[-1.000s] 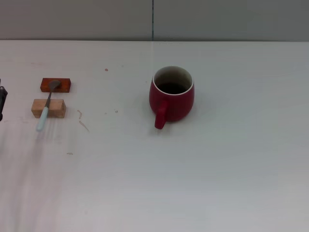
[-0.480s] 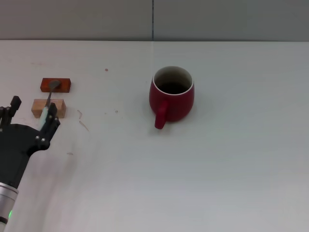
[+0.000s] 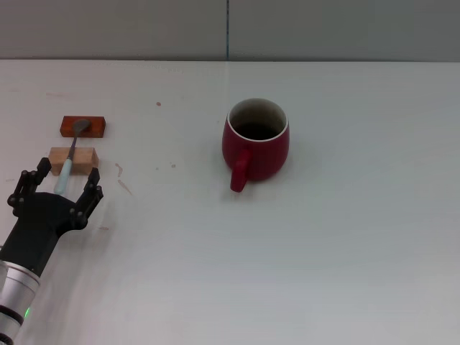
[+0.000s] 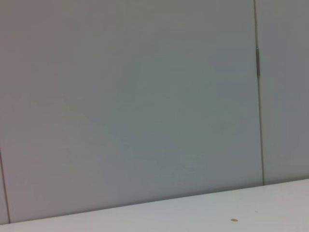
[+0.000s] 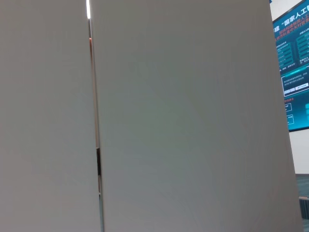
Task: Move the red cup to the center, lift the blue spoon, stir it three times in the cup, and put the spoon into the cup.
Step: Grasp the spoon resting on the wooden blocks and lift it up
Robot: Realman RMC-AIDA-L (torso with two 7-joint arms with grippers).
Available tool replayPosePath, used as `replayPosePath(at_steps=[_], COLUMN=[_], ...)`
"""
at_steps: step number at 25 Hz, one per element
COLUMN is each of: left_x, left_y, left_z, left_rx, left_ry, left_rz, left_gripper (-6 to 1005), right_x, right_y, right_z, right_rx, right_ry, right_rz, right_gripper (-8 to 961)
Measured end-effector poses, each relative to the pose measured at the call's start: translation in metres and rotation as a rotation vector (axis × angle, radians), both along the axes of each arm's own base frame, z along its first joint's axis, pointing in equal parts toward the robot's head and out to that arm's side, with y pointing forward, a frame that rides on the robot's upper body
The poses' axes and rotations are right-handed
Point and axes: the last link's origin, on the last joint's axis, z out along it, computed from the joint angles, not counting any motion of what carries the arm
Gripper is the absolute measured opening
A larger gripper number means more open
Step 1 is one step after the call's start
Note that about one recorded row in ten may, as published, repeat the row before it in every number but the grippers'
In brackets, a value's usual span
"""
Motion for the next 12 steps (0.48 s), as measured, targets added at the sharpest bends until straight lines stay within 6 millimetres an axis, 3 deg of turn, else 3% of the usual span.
replayPosePath(at_steps=[12], left_x=[-0.0083], left_y=[0.0056], left_z=[0.0024], left_rx=[0.005], left_ry=[0.007], left_rz=[0.056], left_gripper=[783], right_x=[-0.0004], right_y=[0.0037], right_z=[-0.0042], right_rx=[-0.026], right_ry=[0.007], right_rz=[-0.002], right_gripper=[777])
